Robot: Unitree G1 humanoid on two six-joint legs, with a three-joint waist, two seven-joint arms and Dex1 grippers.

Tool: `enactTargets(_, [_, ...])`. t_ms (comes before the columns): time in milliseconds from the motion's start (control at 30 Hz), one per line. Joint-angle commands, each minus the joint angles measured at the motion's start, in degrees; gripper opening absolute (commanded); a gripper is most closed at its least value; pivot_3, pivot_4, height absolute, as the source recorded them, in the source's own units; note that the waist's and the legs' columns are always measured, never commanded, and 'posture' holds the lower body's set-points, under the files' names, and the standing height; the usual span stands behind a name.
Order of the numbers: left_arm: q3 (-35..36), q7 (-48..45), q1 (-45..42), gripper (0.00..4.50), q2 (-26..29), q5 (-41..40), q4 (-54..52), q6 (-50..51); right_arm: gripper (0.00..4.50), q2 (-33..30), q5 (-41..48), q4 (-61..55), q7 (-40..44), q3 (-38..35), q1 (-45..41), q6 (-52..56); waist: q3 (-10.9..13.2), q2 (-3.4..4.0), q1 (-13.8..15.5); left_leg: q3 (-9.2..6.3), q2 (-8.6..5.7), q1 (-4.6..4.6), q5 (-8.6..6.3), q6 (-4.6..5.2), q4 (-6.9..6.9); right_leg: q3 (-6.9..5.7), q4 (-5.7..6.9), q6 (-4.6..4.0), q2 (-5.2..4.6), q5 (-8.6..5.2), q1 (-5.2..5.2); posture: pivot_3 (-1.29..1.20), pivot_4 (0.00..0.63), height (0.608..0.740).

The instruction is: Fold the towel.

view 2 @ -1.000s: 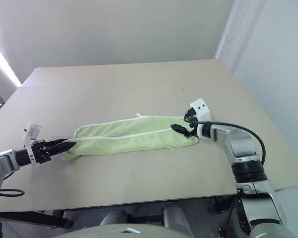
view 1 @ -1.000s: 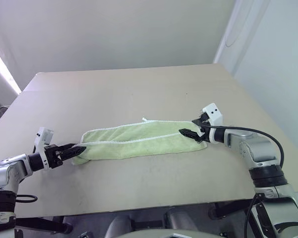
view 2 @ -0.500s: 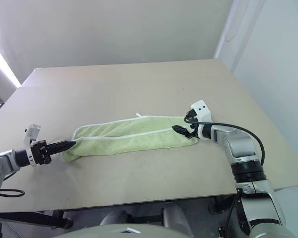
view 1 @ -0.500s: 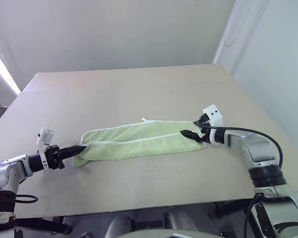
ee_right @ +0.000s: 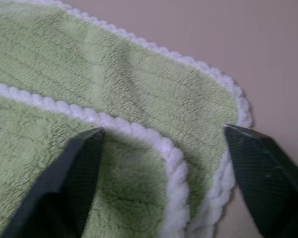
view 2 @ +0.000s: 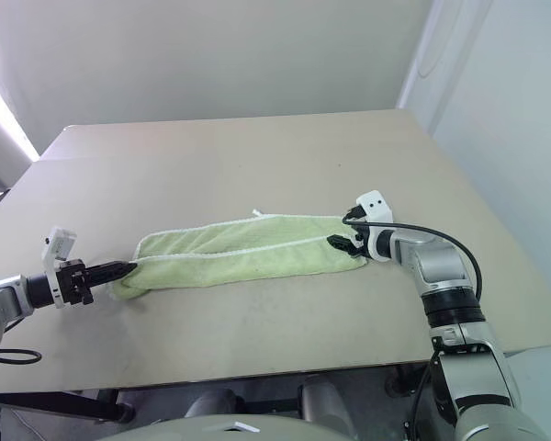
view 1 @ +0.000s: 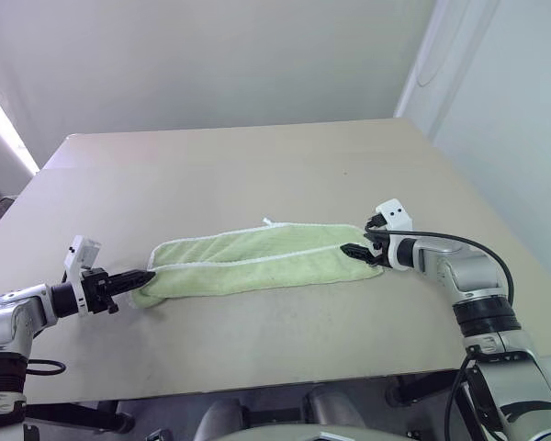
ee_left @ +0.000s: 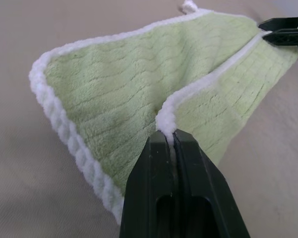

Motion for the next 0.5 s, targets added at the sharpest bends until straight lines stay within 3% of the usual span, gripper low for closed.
enactTargets(33, [0.5,0.0,-1.3,0.0,0.7,0.2,-0.3,-1.3,3.22,-0.8,0.1,-3.8,0.4,-0.8,0.1,0.1,0.0,0.0,0.0,0.0,0.0,0.0,0.0,0.0,0.0,0.0,0.0,0.0,0.0,0.0,0.0,0.0,0.0,0.74])
enactTargets(433, [-0.6,0.3,-2.2,0.0,0.3,1.2,0.6,-2.0,3.22,-1.9,0.4,-7.7,1.2,-1.2,2.6,2.2,0.0,-0.01,0.0,0.0,0.0,0.0,0.0,0.0,0.0,0.0,0.0,0.05,0.0,-0.03,0.0,0.0,0.0,0.74])
enactTargets(500, [-0.7,0.3,-2.3,0.0,0.2,1.3,0.6,-2.0,2.62,-1.8,0.3,-8.0,1.1,-1.1,2.9,2.2,0.0,-0.01,0.0,0.01,0.0,0.01,0.0,0.0,0.0,0.0,0.0,0.1,0.0,-0.06,0.01,0.0,0.0,0.74])
